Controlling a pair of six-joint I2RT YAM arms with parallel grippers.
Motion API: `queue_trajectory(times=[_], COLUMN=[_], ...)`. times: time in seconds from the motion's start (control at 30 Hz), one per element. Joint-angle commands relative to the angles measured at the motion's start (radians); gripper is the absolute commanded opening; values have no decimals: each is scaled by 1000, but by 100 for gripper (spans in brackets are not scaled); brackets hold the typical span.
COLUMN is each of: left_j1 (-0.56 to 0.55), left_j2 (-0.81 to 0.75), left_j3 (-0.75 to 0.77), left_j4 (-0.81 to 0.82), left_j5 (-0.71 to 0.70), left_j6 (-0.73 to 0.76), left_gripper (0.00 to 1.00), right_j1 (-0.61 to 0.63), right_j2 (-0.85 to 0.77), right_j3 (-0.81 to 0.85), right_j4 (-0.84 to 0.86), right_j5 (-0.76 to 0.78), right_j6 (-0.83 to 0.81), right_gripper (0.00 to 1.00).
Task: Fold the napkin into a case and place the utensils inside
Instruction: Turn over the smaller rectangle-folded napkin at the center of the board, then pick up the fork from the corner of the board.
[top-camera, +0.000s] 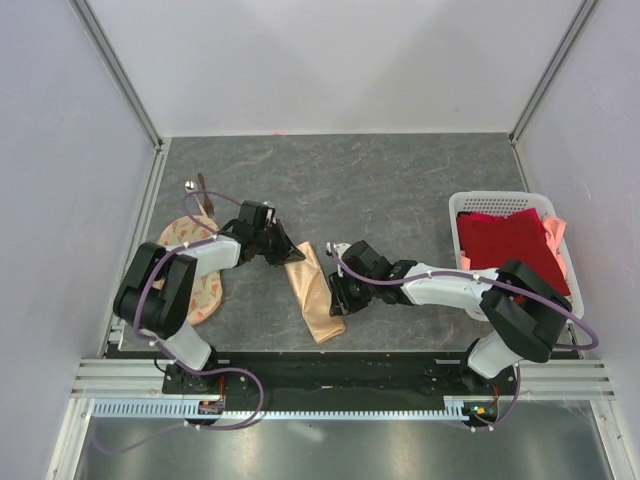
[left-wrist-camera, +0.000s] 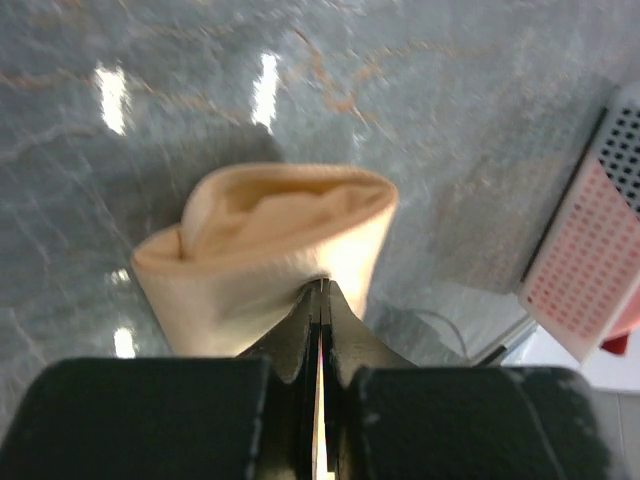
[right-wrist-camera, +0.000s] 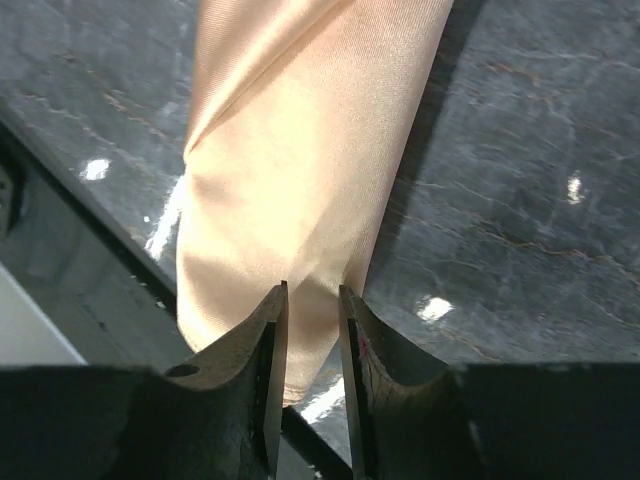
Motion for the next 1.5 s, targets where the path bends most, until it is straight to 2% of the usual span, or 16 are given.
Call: queue_trajectory(times=[0.0,0.23,0.53,0.77,0.87,0.97,1.0,1.07,1.17,1.2,1.27,1.33,1.4,1.47], left_j1=[-1,-3,-23,-21,-11,23,49,84,184,236,273,308,333,351], left_j2=[68,131,-21,-95,-133,-148,-152,-141,-107,-62,-11,78,182,245], left_j3=[68,191,122,102,122,169,204,243,338,414,492,623,763,851], left_j4=[36,-82,-84,-87,-111,-154,-191,-237,-318,-353,-445,-549,-614,-688], left_j5=[-93,-128,-20,15,9,28,26,21,43,66,83,0,-128,-187], left_j6=[-21,51,33,40,57,88,117,146,212,255,299,373,428,450], left_gripper=[3,3,6,9,15,26,32,37,49,52,61,63,63,62], right_j1=[-6,-9,14,34,37,37,37,38,38,38,38,38,38,37], right_j2=[17,34,-112,-92,-64,-30,-23,0,-13,-24,-70,-108,-167,-219], right_j3=[-12,22,35,-29,-90,-129,-139,-141,-126,-114,-95,-78,-55,-37], right_j4=[35,-17,-86,91,180,207,214,214,178,165,139,95,67,23], right_j5=[100,158,115,-13,-32,-30,-29,-29,-6,-3,2,12,46,69], right_j6=[-66,-92,-54,47,75,74,72,60,26,11,0,-12,-20,-29], right_gripper=[34,34,37,39,39,39,39,39,40,41,45,51,61,71])
